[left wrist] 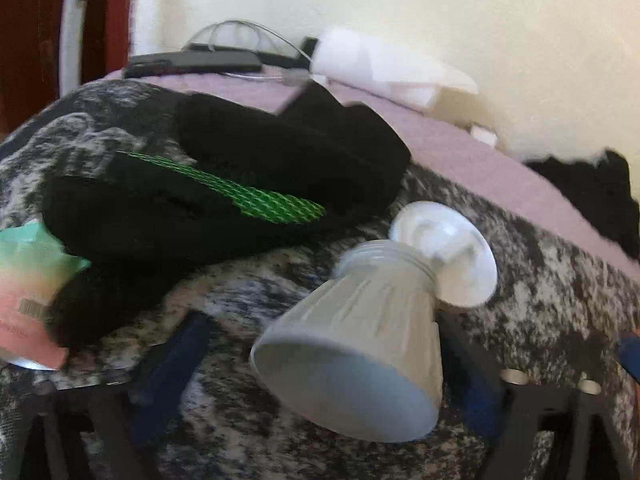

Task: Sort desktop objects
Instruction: 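Grasp the grey cup with the left tool while the right grasps the white lid, then carry the grey cup and white lid into the pink box with both tools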

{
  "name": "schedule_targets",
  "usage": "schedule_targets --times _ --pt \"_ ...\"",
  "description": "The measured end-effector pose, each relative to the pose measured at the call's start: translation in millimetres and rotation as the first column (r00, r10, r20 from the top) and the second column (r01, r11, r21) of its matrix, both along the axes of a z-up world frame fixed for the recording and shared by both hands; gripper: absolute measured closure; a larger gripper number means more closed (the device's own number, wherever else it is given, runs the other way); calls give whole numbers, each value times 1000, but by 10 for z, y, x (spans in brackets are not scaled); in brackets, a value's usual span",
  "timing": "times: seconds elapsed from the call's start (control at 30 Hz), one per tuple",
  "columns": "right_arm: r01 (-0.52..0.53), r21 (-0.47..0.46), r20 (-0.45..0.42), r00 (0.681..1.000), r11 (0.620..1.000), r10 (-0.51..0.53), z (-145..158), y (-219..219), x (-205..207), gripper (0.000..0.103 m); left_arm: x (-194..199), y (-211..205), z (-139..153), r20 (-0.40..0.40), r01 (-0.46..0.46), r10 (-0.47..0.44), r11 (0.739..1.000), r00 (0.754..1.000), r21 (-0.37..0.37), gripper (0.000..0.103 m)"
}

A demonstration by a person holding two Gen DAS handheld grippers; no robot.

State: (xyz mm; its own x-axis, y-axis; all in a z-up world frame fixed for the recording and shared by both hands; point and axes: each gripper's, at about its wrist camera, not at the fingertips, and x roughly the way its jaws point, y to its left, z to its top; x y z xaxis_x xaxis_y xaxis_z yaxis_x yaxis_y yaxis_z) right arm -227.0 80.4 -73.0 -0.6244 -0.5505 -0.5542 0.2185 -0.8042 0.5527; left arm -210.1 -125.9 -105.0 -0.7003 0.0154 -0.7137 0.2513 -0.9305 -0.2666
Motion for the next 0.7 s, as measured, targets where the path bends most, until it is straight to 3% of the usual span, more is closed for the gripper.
schedule_targets --times 0.1,0.17,0.27,0.33,0.4,0.5,0.53,0.6,0.7 --pt "3 0 89 996 1000 -3 -248 -271 -495 29 28 -53 -12 6 -6 6 1000 1000 0 43" --pt "-28 9 109 994 1000 27 -379 -436 -629 32 45 -51 -12 5 0 0 1000 1000 3 43" --pt "-57 102 50 997 993 52 -428 -628 -631 30 48 -22 -16 13 0 0 1000 1000 -21 43" --pt "-87 152 32 996 984 84 -391 -738 -623 21 51 -31 -8 15 0 1 1000 1000 -20 43" --pt "-91 159 22 996 983 88 -385 -787 -613 14 32 -51 -8 17 -1 1 1000 1000 -19 43" --pt "-97 201 13 995 975 96 -414 -872 -620 14 -10 -68 -20 20 0 1 1000 1000 -27 43" --pt "-100 216 7 995 971 101 -417 -889 -613 17 -24 -67 -25 21 0 1 1000 1000 -32 43" --pt "-115 236 0 993 965 118 -429 -918 -609 39 -31 -66 -28 22 0 1 999 1000 -34 43" --pt "-131 174 -2 991 976 133 -454 -824 -629 40 -33 -72 -26 20 0 1 1000 1000 -29 43"
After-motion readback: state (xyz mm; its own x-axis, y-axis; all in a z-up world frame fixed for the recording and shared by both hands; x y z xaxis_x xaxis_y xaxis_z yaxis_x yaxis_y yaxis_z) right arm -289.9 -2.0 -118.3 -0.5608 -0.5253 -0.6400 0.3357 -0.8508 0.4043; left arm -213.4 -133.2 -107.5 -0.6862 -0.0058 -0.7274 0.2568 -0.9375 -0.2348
